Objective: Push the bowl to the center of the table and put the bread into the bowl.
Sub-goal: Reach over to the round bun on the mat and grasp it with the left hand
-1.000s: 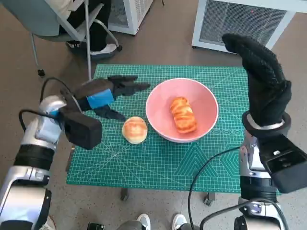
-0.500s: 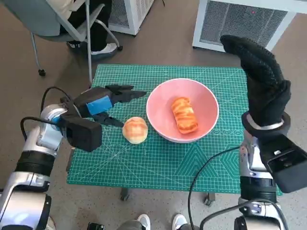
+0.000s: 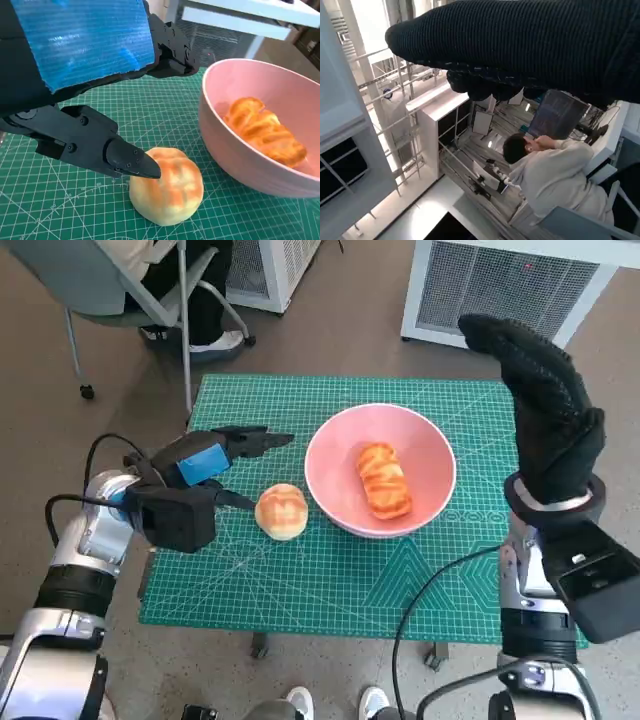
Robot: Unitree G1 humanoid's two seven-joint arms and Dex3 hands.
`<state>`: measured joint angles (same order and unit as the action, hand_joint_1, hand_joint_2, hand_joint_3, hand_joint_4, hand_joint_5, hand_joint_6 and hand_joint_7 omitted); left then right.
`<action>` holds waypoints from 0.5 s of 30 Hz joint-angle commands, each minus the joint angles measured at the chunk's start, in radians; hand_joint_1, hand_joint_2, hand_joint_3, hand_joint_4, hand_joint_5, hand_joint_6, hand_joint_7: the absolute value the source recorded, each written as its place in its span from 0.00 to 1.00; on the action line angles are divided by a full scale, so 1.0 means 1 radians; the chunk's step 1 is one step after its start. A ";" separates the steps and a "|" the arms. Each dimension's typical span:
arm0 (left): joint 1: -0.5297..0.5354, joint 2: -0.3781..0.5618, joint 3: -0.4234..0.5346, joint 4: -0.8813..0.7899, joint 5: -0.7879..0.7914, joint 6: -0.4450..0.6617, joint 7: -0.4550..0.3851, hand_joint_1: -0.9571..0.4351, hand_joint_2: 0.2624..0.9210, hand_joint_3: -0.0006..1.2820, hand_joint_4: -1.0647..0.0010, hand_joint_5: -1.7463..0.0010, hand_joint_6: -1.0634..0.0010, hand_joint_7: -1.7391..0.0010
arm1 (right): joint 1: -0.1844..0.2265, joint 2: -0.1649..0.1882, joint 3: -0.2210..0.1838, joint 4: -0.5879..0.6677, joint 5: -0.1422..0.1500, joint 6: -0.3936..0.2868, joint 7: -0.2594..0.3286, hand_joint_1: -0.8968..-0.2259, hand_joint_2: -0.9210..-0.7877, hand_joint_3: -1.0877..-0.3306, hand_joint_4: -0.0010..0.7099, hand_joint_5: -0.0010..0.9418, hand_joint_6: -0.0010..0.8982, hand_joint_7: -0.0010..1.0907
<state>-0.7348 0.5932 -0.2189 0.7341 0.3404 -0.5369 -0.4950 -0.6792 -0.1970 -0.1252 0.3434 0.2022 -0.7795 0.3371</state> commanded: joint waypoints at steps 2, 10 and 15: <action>0.031 -0.014 -0.004 0.012 0.011 0.015 0.039 0.55 0.84 0.01 0.72 1.00 0.63 0.99 | 0.017 -0.003 -0.001 0.007 0.007 0.009 0.004 0.44 0.00 0.50 0.45 0.00 0.06 0.57; 0.042 -0.032 -0.028 0.065 0.034 0.017 0.075 0.51 0.87 0.01 0.71 1.00 0.63 1.00 | 0.015 -0.001 -0.002 0.012 0.010 0.010 0.003 0.44 0.00 0.50 0.45 0.00 0.06 0.57; 0.038 -0.042 -0.041 0.103 0.042 0.017 0.086 0.50 0.89 0.01 0.71 1.00 0.63 1.00 | 0.018 0.001 -0.002 0.008 0.012 0.012 0.003 0.44 0.00 0.50 0.45 0.00 0.06 0.57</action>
<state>-0.7041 0.5595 -0.2505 0.8173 0.3747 -0.5222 -0.4212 -0.6791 -0.1966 -0.1266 0.3454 0.2022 -0.7794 0.3370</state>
